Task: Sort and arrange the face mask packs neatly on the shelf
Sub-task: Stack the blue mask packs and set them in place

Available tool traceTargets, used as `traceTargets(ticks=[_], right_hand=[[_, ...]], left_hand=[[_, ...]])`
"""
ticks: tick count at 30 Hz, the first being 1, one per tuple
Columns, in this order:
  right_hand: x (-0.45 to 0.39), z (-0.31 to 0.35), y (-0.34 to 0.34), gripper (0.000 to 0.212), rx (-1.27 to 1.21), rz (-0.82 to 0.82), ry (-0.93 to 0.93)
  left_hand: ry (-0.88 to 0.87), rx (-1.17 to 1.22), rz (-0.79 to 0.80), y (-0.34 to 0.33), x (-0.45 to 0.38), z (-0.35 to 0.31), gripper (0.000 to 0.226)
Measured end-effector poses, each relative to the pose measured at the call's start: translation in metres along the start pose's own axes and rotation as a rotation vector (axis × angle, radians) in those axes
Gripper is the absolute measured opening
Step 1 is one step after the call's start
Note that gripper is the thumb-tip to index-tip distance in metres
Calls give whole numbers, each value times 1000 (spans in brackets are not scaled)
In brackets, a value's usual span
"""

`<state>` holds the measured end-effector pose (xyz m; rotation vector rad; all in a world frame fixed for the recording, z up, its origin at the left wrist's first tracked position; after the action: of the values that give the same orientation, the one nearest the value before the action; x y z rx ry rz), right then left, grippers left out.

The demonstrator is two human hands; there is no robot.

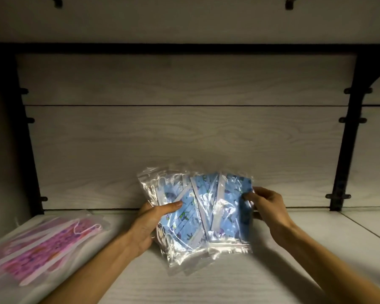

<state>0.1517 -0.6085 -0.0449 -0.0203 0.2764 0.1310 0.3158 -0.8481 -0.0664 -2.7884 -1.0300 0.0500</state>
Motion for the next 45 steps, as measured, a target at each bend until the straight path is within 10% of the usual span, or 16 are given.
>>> traceTargets(ticks=[15,29,45], right_hand=[[-24,-10,17,32,-551,-19,-357],[83,92,-51,33,948,506,1275],[95,89,-86,48,990,460,1441]], left_hand=[[-5,17,89,-5,2,-1,51],[148,125,214,-13,7,-1,44],[148,169,313,-18,13,-4,51]])
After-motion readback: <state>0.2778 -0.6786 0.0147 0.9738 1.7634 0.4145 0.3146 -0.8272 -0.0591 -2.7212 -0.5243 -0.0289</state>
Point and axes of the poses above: each hand's wrist, its own x-axis away from the middle knuckle, its own y-axis out of the back of the hand, z = x × y, the point moved 7 cm from there along -x, towards the middle knuckle, and after that the axes turned 11 degrees about -z, right-handed, at the moved point
